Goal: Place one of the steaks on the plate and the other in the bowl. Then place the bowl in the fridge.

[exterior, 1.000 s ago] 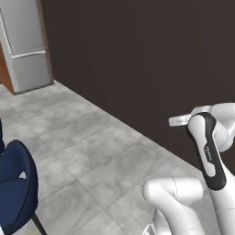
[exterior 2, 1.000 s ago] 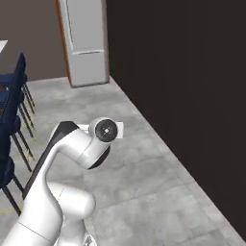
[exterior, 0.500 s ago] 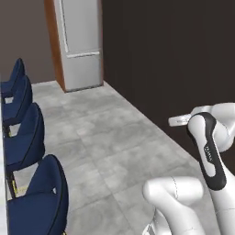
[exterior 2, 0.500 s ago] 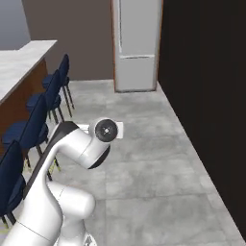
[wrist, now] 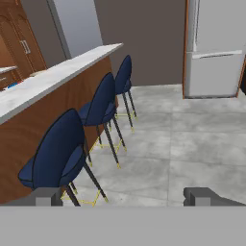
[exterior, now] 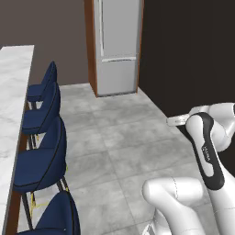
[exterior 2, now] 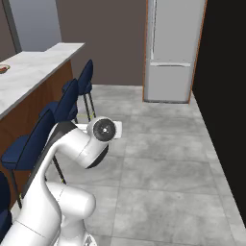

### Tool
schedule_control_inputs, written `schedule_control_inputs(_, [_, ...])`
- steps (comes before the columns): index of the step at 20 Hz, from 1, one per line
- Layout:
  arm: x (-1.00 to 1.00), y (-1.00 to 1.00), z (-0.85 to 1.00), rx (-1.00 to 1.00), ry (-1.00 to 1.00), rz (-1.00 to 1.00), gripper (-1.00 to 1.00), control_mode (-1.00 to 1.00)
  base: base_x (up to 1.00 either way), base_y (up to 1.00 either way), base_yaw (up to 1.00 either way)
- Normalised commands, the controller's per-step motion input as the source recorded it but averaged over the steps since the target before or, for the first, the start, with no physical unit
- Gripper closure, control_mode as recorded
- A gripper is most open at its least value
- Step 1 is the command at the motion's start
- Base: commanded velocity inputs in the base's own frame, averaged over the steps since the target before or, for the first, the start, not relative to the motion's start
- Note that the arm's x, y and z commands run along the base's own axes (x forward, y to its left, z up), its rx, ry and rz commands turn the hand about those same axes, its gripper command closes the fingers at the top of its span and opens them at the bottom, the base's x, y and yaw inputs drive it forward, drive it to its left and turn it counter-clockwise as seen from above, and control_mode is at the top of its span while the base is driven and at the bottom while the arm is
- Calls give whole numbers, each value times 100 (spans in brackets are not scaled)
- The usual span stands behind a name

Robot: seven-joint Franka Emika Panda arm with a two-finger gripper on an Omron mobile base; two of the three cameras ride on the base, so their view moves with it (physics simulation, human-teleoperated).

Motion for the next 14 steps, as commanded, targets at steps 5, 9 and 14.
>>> schedule_control_inputs(5, [0, 0, 0, 0, 0, 0, -100, 100, 100, -31, 29])
schedule_control_inputs(9, [0, 0, 0, 0, 0, 0, -100, 100, 100, -42, 24])
schedule_control_inputs(14, [0, 0, 0, 0, 0, 0, -100, 100, 100, -54, 16])
